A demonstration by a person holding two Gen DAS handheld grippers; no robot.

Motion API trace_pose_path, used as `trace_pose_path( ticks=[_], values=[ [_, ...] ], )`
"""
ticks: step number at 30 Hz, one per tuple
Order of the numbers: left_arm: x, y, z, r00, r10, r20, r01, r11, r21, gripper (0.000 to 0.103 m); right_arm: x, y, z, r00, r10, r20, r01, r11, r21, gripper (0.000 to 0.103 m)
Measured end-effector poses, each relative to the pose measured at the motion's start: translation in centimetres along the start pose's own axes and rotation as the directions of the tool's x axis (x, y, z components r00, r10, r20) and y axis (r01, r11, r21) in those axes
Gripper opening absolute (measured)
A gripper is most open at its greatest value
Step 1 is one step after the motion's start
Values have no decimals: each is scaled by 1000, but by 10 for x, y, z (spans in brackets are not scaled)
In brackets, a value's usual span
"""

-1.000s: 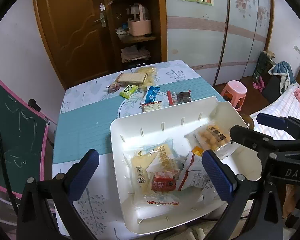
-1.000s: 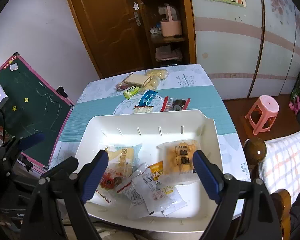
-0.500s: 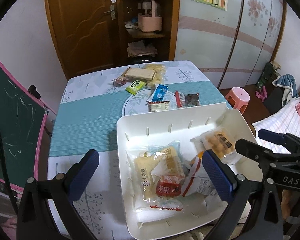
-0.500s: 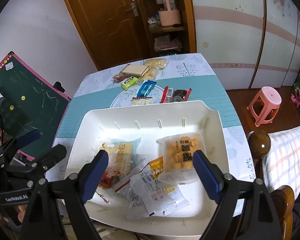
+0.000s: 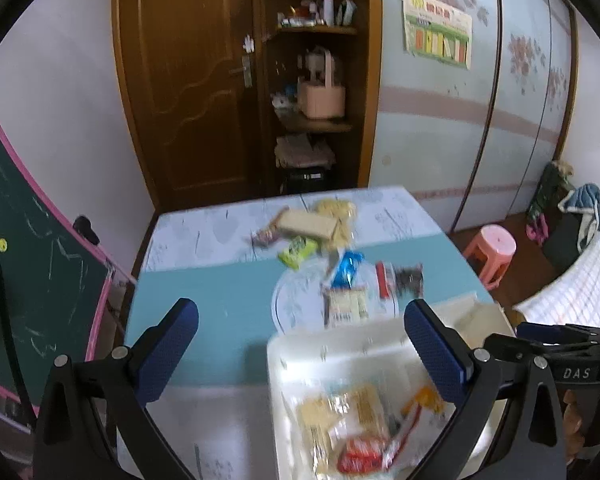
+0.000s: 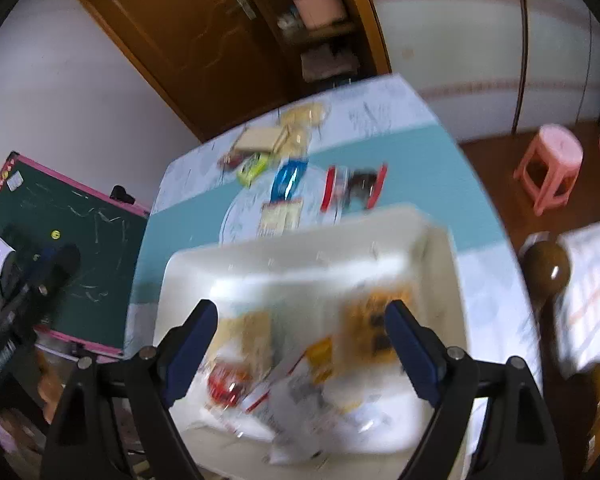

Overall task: Organize snacks
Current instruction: 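Move both grippers back over the remaining snacks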

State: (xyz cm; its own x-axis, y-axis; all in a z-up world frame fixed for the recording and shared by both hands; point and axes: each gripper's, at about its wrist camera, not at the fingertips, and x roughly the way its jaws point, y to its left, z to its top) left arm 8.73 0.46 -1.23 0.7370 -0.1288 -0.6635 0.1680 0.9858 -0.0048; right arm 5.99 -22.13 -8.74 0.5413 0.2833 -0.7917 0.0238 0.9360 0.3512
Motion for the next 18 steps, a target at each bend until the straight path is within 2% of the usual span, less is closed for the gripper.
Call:
trace_pose_path(
  ticks=[5,11,15,18],
  values=[
    [20,12,37,1000,-19,-17,19,1000,-5,98,-14,5,37,998,-17,64,20,998,-52,86],
    [45,15,86,991,-125,-50,124,992,-27,98,-26,7,99,987,-78,139,89,993,-81,86],
    [65,-2,116,995,-91,-30,92,995,39,98,-18,9,139,972,-160,174,180,978,-106,86],
    [95,-17,133,998,-54,-38,58,995,87,98,4,2,161,971,-188,145,203,975,-95,86]
  ],
)
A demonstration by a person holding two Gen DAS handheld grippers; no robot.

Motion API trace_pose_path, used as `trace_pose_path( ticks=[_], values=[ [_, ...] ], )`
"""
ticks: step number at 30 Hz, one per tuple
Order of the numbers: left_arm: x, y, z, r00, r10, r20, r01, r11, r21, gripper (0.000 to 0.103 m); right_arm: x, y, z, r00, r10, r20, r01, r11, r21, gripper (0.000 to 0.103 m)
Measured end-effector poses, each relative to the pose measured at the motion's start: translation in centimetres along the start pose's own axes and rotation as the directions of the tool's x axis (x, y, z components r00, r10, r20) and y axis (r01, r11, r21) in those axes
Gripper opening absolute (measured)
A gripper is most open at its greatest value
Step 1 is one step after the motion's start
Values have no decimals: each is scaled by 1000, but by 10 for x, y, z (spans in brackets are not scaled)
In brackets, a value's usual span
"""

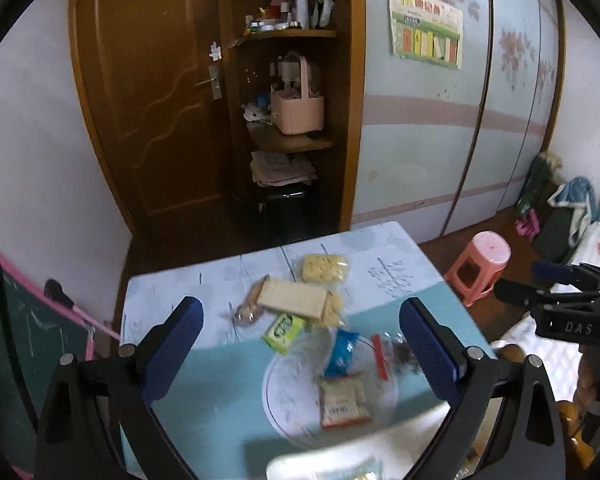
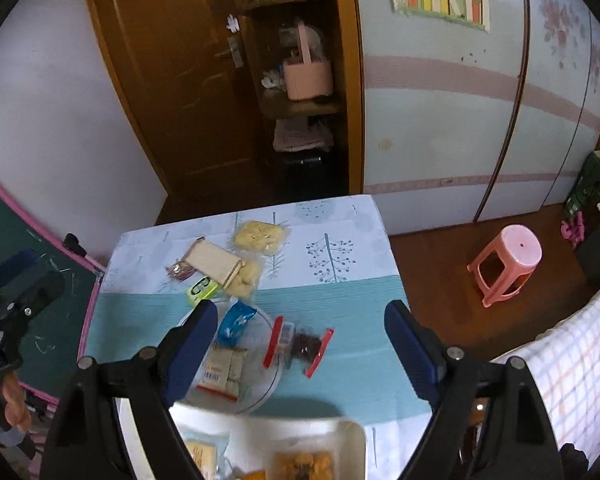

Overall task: Organize snacks
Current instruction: 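Move both grippers back over the remaining snacks, then grasp the blue wrapper with the left gripper while the right grasps the dark snack bag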

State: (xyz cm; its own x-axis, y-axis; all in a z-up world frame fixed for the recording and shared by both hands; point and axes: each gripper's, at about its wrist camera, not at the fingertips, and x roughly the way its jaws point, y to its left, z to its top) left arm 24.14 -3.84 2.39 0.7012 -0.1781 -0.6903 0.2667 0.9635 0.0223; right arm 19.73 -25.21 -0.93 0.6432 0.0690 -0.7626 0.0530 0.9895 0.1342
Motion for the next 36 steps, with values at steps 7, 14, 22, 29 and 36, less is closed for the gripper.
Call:
trace_pose_path(
  ticks=[7,14,22,29,36],
  values=[
    [117,-21,-10,972,-12,-236,25,998,50,98,96,-7,-9,979,-46,-198,47,999,-1,86],
    [210,-21,-64,877,-96,-471,68,995,-76,97,183,-20,-42,909,-53,-413,76,996,40,78],
    [249,-37,-92,825,-98,-556,80,995,-57,94,215,-24,-56,865,18,-502,55,990,129,66],
    [270,-46,-99,778,-103,-620,86,995,-58,68,226,-16,-66,842,30,-538,43,992,122,46],
    [280,-48,-101,778,-94,-621,79,996,-52,29,220,-8,-75,850,49,-524,15,993,116,43]
  ],
)
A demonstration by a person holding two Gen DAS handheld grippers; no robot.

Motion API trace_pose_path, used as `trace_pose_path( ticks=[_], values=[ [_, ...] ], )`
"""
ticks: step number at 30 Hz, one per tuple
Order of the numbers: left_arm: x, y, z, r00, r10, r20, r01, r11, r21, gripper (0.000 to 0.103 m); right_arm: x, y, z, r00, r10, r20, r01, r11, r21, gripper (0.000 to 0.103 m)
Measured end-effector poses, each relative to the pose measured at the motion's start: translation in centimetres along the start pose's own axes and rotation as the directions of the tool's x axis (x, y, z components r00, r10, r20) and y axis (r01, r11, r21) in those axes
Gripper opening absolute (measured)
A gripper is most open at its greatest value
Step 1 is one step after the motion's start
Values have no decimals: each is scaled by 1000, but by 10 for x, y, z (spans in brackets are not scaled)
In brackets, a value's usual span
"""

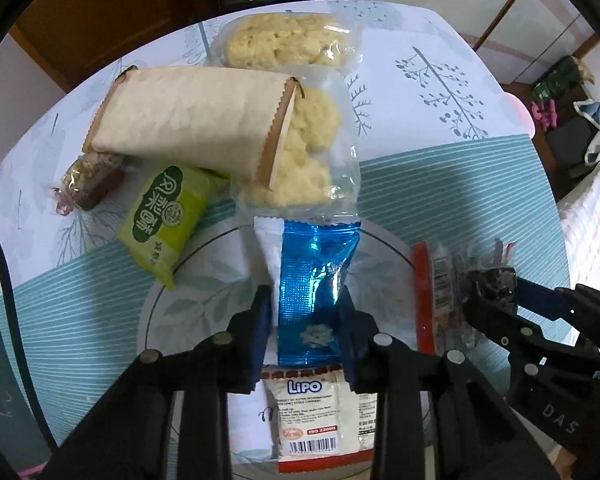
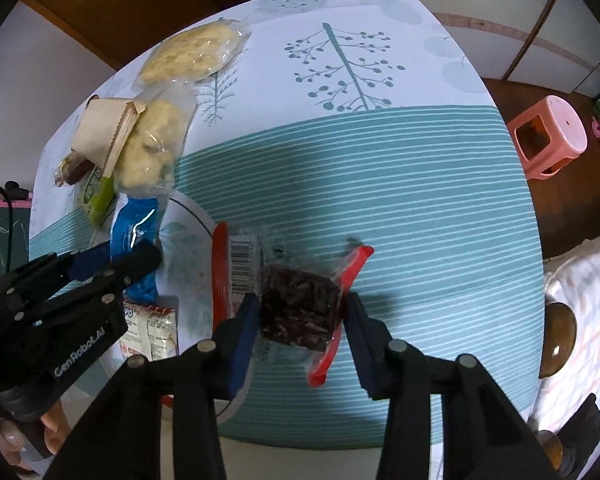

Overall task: Organize snacks
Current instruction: 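Grasp the blue wrapper with the left gripper while the right grasps the dark snack bag, then lower both snacks into the white tray and open both grippers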

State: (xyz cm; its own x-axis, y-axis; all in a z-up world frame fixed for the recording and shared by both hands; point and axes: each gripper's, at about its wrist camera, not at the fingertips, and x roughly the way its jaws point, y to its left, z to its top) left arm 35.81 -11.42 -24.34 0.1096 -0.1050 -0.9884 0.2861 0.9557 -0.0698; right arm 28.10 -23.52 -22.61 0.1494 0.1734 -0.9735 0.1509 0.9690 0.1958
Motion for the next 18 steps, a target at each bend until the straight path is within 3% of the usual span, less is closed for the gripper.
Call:
trace_pose_path(
  ticks=[4,10,18],
  values=[
    [-6,4,-2,1000,4,26,-3,1000,-17,28,-10,-3,-6,1000,23,16,-23,1000,17,43],
    [-57,7,-13,992,6,123,-4,1000,-10,28,-42,-9,-18,995,60,84,-63,997,35,43],
    [-172,6,-59,950,-22,311,4,998,56,28,-128,-9,-39,959,151,238,-156,988,2,43]
  ],
)
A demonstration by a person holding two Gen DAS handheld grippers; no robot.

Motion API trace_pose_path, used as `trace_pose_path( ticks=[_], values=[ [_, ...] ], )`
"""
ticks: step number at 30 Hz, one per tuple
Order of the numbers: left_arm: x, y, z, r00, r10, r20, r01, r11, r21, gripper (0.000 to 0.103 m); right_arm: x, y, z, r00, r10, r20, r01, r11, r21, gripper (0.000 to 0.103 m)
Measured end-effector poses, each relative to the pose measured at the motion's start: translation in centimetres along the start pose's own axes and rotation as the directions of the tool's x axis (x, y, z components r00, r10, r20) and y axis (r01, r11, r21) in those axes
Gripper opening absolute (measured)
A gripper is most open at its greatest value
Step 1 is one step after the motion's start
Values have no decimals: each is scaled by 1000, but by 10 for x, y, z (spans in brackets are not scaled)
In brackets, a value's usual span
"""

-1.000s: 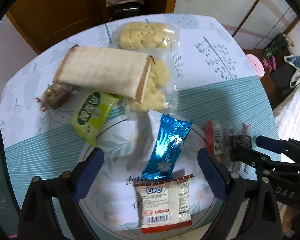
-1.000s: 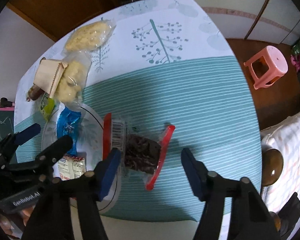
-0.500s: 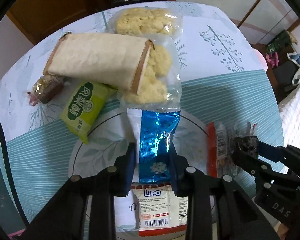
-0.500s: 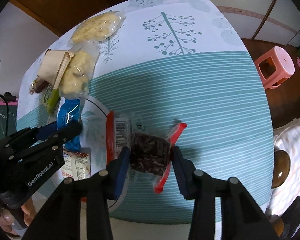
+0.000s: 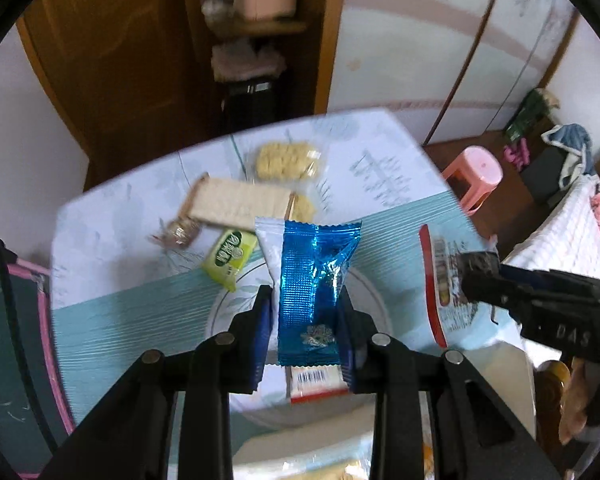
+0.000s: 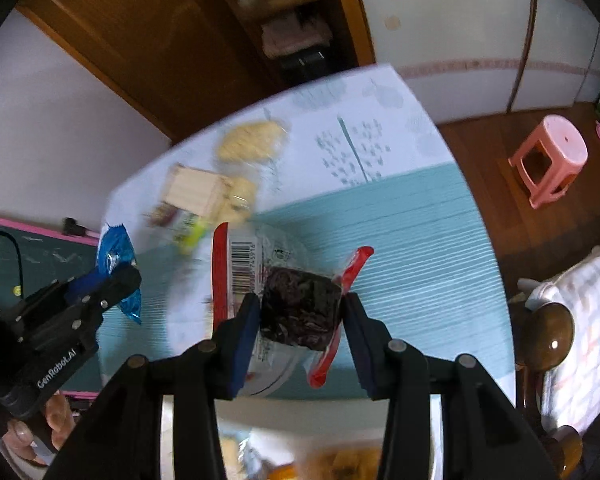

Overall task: Organize snacks
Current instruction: 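Lower both snacks into the white tray and open both grippers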

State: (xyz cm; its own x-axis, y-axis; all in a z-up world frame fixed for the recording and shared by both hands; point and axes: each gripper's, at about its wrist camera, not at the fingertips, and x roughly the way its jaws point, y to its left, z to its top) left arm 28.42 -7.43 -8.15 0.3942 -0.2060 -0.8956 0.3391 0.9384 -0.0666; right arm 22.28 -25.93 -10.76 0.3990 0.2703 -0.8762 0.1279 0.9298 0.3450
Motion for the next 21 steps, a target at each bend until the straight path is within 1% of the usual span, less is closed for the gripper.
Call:
trace_pose_path(
  ticks=[1,4,6,9,11,12,14,16,17,21],
  values=[
    [-21,-2,-6,999,-1,32,1,1000,8,28,-8,7,-3,1000,11,19,-11,1000,-8,43],
    [-67,-6,-22,995,-9,98,8,1000,17,28,-51,25,-21,994,59,92,-55,997,-47,43],
    [-106,-7,-40,988,-26,153,23,999,26,28,-75,33,-34,987,82,135,-73,995,-74,43],
    [-157,-13,-67,970,-40,240,30,999,45,28,-106,48,-62,972,121,203,-97,987,-126,43],
    [-183,-16,-83,957,-50,285,39,998,45,28,-126,58,-83,958,151,246,-113,980,-162,43],
    [-192,-17,-89,953,-55,297,43,998,46,28,-133,61,-92,952,162,259,-119,978,-173,43],
    [-214,-19,-105,938,-64,341,52,998,44,28,-149,67,-111,937,193,290,-137,970,-201,43],
    [-227,-23,-118,927,-56,372,43,998,43,28,-160,70,-128,924,207,322,-140,965,-221,43],
    [-236,-25,-128,918,-54,394,40,998,42,28,-165,70,-136,918,213,335,-140,963,-231,43],
    [-249,-32,-156,898,-50,438,37,999,37,28,-175,65,-160,906,221,361,-141,962,-235,43]
  ],
)
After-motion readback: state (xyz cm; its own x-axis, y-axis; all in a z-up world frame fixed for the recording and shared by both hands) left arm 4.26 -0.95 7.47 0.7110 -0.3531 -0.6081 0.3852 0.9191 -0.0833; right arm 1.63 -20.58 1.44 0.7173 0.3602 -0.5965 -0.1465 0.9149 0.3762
